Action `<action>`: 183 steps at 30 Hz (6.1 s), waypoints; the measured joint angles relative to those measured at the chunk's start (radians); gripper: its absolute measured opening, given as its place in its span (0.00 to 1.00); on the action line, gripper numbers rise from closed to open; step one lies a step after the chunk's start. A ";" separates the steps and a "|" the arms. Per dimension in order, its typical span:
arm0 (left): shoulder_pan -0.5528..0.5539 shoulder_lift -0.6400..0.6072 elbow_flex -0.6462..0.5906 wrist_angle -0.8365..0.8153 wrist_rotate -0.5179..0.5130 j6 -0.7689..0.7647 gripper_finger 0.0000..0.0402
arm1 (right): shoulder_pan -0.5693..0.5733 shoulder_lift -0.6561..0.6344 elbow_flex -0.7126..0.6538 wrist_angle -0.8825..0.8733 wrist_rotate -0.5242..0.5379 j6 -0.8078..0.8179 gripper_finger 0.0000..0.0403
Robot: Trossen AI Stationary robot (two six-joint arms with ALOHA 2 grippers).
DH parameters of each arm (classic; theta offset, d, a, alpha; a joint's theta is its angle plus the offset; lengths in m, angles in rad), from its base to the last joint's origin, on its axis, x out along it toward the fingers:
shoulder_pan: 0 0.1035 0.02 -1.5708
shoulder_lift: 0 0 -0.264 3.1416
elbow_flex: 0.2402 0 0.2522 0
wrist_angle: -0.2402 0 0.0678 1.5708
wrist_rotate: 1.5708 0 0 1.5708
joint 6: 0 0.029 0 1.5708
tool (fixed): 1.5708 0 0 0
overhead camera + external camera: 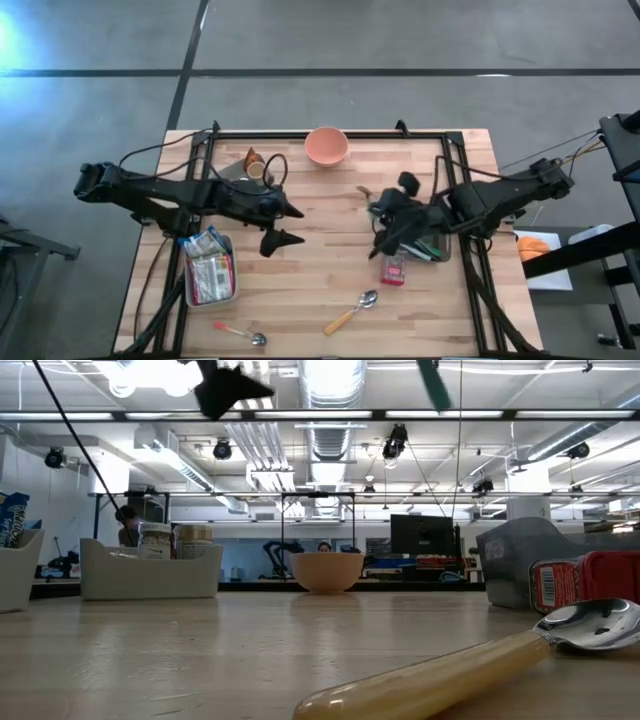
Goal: Pick & Place Food Item
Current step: Put the light blue spoon into the black bin, then put the white orange spoon into the black bin
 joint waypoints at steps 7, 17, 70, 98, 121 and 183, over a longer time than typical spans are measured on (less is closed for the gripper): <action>-0.003 0.008 0.000 -0.220 -0.001 -0.108 0.94 | -0.031 0.004 -0.011 -0.405 -0.105 0.231 0.07; -0.044 0.008 -0.001 -0.246 -0.001 -0.086 0.94 | -0.033 -0.064 -0.228 -0.484 -0.246 0.408 0.07; -0.054 0.009 -0.003 -0.249 -0.046 -0.048 0.94 | -0.216 0.086 -0.650 -0.190 -0.718 0.173 0.07; -0.053 0.009 -0.003 -0.260 -0.046 -0.051 0.94 | -0.216 0.082 -0.653 -0.173 -0.722 0.231 0.71; -0.512 0.180 0.001 -0.306 0.063 -0.191 0.94 | -0.062 0.019 -0.458 -0.302 -0.536 0.387 0.72; -0.815 0.759 0.294 -0.538 -0.106 -0.165 0.46 | 0.077 0.023 -0.437 -0.163 -0.418 0.620 0.72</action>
